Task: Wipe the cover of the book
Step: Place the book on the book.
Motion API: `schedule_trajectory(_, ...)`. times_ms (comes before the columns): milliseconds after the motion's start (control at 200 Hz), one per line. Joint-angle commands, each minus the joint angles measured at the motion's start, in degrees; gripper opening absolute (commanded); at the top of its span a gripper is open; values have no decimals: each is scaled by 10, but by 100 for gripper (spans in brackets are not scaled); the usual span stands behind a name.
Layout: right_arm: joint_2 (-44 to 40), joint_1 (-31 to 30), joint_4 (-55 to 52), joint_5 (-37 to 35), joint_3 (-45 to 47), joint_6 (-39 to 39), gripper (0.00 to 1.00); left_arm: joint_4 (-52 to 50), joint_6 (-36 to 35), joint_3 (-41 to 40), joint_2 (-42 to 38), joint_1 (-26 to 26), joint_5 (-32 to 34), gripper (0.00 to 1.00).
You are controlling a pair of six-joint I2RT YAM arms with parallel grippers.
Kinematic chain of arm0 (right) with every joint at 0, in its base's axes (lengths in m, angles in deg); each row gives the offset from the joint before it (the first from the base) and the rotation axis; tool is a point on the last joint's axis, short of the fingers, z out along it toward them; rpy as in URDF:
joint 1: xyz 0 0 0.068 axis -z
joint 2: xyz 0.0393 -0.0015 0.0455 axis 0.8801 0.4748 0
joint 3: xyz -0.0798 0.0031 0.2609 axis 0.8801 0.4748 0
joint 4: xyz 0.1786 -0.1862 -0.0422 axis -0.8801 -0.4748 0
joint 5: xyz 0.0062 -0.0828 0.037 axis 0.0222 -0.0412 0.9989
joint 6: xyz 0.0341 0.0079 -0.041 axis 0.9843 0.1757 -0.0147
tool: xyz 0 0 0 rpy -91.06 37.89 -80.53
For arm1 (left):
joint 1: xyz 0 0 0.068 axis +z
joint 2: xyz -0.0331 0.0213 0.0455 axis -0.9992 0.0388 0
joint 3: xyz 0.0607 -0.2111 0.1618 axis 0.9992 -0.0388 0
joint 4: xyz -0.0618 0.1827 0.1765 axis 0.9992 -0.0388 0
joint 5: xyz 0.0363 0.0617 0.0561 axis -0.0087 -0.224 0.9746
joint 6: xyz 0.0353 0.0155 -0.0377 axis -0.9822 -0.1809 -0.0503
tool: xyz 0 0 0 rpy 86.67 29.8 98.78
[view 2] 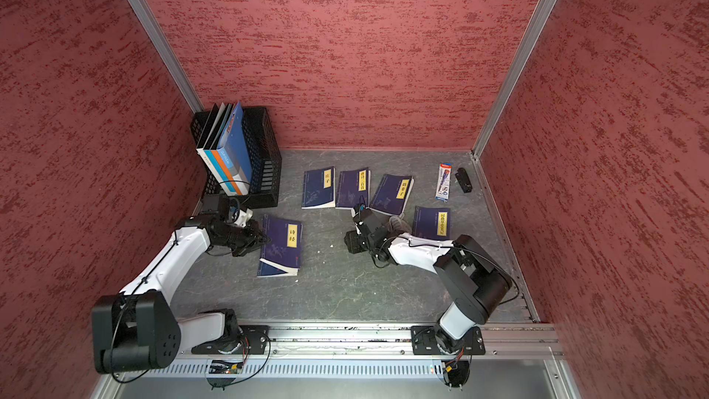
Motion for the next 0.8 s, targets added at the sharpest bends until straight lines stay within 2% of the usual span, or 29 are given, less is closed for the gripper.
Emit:
schedule_trajectory(0,9,-2,21,15,-16,-7,55,-3,-21,23,21,-6,28,1)
schedule_trajectory(230,25,-2,30,30,-31,-11,55,-12,-15,29,37,-22,85,4)
schedule_trajectory(521,35,-2,27,43,-45,-25,55,8,20,43,80,-91,179,4)
schedule_trajectory(792,33,-2,17,49,-54,-29,55,52,34,27,106,-91,215,10)
